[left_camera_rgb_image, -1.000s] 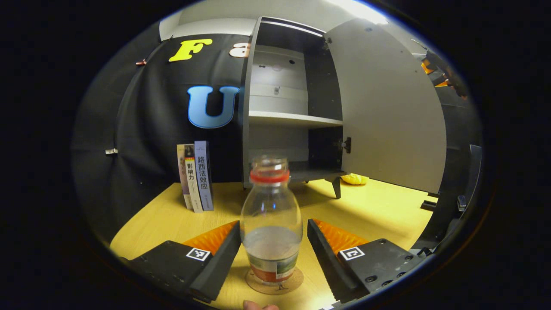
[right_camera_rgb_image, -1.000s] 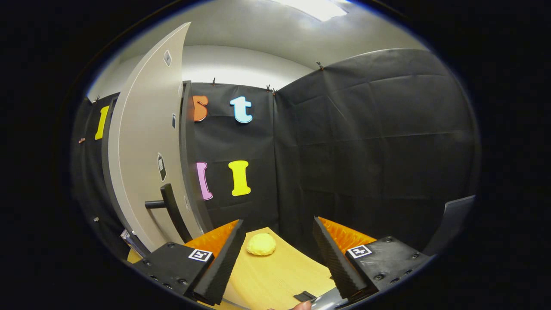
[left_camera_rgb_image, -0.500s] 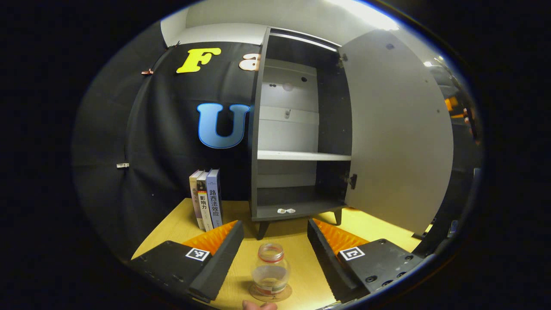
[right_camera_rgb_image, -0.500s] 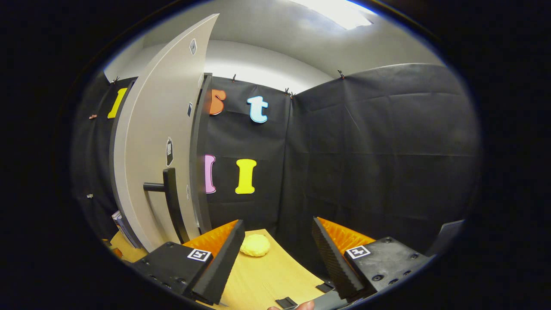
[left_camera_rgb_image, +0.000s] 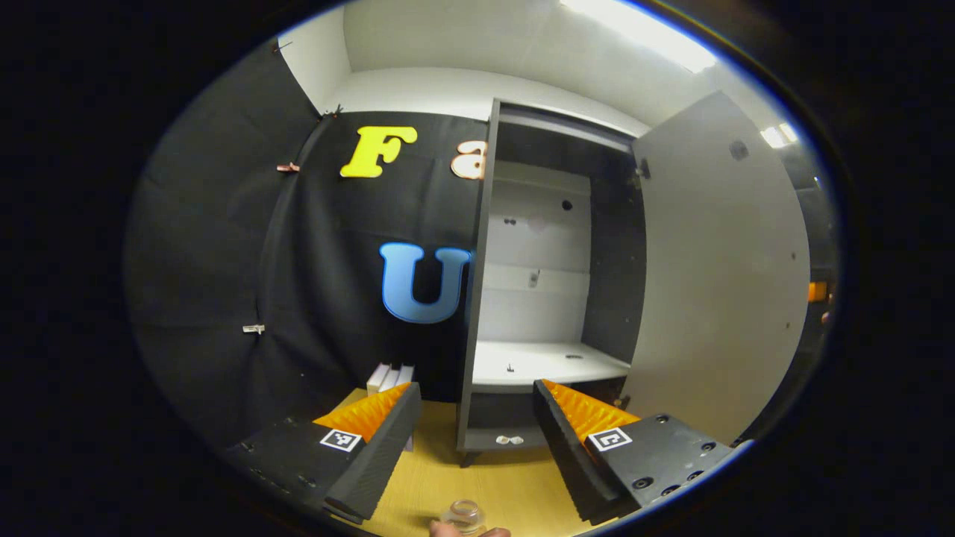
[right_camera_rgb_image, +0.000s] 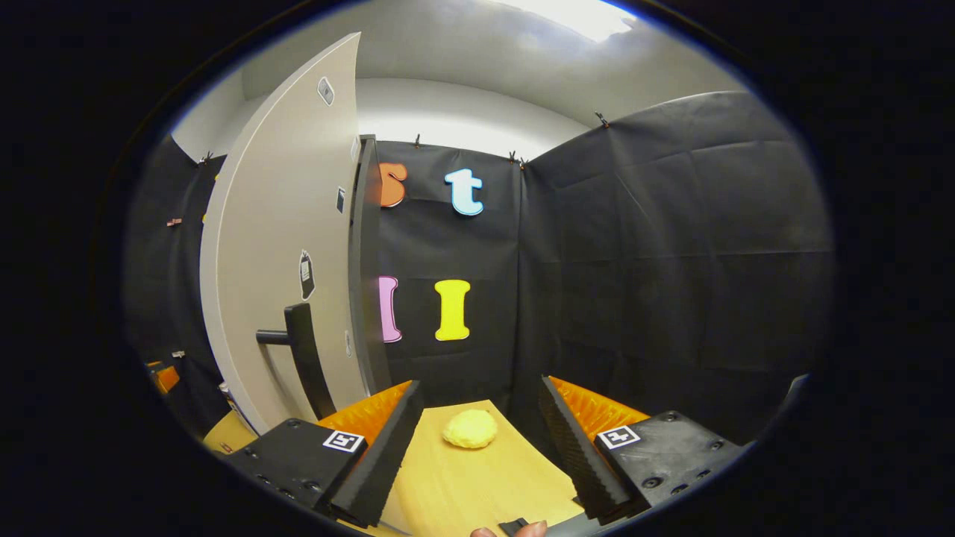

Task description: Open the cabinet door with the right hand, grasp the bottle in the cabinet with the left hand and place it on the coaster, then close the cabinet door with the right hand.

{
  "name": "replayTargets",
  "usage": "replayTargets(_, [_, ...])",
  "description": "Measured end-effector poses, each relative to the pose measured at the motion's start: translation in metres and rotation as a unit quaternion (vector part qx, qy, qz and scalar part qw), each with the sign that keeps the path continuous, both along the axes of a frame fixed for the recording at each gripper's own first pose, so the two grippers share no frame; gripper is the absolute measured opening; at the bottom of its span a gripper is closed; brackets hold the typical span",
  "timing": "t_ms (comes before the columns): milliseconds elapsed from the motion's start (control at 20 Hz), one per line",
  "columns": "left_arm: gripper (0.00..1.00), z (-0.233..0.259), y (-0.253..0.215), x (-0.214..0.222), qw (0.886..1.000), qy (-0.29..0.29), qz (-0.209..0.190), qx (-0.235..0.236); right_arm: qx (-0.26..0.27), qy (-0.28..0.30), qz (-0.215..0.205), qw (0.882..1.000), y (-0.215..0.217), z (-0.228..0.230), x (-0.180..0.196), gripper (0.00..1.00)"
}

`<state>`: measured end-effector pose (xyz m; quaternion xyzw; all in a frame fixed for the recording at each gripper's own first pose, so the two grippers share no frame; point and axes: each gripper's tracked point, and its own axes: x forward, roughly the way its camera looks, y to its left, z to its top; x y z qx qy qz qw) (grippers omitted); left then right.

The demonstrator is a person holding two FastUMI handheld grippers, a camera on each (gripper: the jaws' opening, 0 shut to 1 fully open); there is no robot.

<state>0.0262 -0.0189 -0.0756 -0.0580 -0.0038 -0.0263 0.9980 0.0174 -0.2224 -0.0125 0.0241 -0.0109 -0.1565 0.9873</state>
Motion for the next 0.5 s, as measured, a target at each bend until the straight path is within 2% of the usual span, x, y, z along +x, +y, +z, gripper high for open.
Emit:
replayTargets(200, [0.92,0.042,0.012,-0.003,0.999,-0.001,0.034,0.002,0.008,-0.001,0.033,0.999,0.022,0.001,0.002,0.97])
replayTargets(250, [0.95,0.051,0.015,-0.004,0.999,-0.004,0.039,0.009,0.005,-0.002,0.041,0.999,0.028,0.0,0.002,0.97])
replayTargets(300, [0.94,0.057,0.016,-0.004,0.999,-0.005,0.041,0.021,0.001,-0.001,0.049,0.999,0.035,0.001,0.003,0.91])
replayTargets(350, [0.92,0.06,0.017,-0.005,0.999,-0.005,0.042,0.032,-0.008,-0.001,0.044,0.999,0.034,0.002,0.001,0.91])
replayTargets(400, [0.94,0.059,0.016,-0.006,0.998,-0.003,0.042,0.042,-0.013,-0.003,0.042,0.999,0.034,0.004,-0.002,0.95])
replayTargets(500, [0.92,0.054,0.014,-0.005,0.998,0.006,0.039,0.051,-0.002,0.002,0.04,0.999,0.04,0.001,-0.001,0.95])
